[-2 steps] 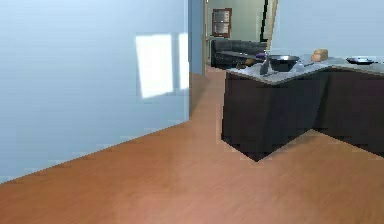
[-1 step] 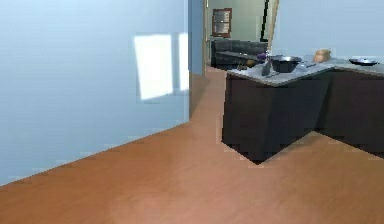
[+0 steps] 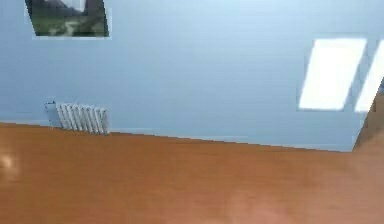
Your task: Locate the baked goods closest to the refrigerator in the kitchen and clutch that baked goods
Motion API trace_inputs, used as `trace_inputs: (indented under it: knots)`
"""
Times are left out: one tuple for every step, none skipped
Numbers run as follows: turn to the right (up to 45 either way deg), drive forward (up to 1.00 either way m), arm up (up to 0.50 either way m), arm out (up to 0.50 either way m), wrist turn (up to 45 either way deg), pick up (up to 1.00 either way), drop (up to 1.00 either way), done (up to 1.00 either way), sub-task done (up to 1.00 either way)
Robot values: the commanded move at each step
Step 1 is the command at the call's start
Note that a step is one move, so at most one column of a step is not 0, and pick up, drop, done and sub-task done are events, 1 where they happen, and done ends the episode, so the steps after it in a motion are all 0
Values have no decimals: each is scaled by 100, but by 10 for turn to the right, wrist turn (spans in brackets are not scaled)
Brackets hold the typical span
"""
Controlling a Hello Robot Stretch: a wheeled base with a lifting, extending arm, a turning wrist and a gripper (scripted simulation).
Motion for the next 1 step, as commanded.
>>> trace_inputs:
  knots:
    - [-390,0,0,0,0,0,0,0,0]
